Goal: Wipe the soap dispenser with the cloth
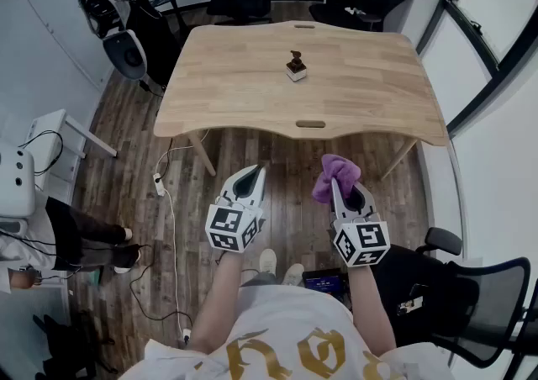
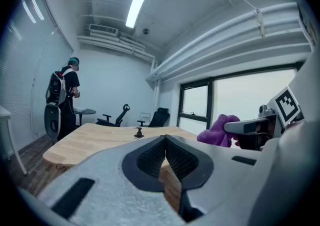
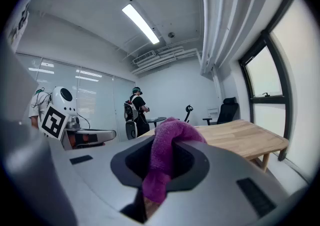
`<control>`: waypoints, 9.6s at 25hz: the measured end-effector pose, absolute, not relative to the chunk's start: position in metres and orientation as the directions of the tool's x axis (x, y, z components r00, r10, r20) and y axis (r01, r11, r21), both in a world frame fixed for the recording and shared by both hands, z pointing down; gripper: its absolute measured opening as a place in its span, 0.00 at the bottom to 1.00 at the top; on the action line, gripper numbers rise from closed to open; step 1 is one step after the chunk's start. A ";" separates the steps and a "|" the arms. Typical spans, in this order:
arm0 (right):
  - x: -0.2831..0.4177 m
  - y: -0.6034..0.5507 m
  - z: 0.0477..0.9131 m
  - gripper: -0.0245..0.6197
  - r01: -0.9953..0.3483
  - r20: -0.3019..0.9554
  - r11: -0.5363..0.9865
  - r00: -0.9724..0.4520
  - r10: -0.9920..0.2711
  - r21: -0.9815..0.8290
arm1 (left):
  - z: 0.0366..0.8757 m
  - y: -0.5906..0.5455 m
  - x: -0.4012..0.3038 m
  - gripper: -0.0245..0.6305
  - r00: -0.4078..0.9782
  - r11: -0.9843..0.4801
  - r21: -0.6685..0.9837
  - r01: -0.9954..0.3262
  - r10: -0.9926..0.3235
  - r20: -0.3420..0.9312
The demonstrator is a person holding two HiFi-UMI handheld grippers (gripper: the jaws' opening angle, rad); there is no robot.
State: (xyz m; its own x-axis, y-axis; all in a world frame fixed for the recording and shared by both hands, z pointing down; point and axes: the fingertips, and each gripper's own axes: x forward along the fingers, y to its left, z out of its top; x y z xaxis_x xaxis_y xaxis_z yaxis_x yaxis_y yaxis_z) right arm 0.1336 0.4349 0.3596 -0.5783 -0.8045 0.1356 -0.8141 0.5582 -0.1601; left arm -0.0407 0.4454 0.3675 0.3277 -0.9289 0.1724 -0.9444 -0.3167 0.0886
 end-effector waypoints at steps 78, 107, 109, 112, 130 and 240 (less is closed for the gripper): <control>0.060 -0.047 0.404 0.12 -0.852 0.169 0.419 -0.484 -0.858 -0.312 | 0.418 -0.062 -0.137 0.05 0.391 -0.359 0.190 -0.914 -0.904 0.173; 0.061 -0.088 0.463 0.12 -0.819 0.283 0.434 -0.548 -0.787 -0.376 | 0.496 -0.092 -0.089 0.23 0.570 -0.506 0.265 -0.821 -0.760 0.312; 0.060 -0.097 0.467 0.12 -0.819 0.292 0.440 -0.551 -0.782 -0.367 | 0.502 -0.099 -0.090 0.23 0.559 -0.505 0.240 -0.829 -0.765 0.320; 0.061 -0.105 0.477 0.12 -0.819 0.312 0.441 -0.555 -0.771 -0.367 | 0.518 -0.105 -0.088 0.25 0.556 -0.510 0.223 -0.831 -0.754 0.350; 0.058 -0.136 0.527 0.12 -0.807 0.412 0.436 -0.582 -0.701 -0.399 | 0.597 -0.118 -0.067 0.48 0.572 -0.557 0.209 -0.804 -0.625 0.531; -0.014 -0.094 0.391 0.12 -0.525 0.113 0.747 -0.841 -0.529 -0.409 | 0.570 -0.095 -0.041 0.57 0.529 -0.650 -0.031 -0.760 -0.645 0.551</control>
State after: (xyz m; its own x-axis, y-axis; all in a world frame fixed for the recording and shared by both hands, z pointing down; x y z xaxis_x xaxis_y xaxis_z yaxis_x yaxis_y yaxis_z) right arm -0.0137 -0.0935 0.3913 -0.8410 -0.5291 0.1133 -0.5248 0.7466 -0.4088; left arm -0.0415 -0.0948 0.5701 0.5293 -0.6451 0.5511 -0.7596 -0.6496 -0.0309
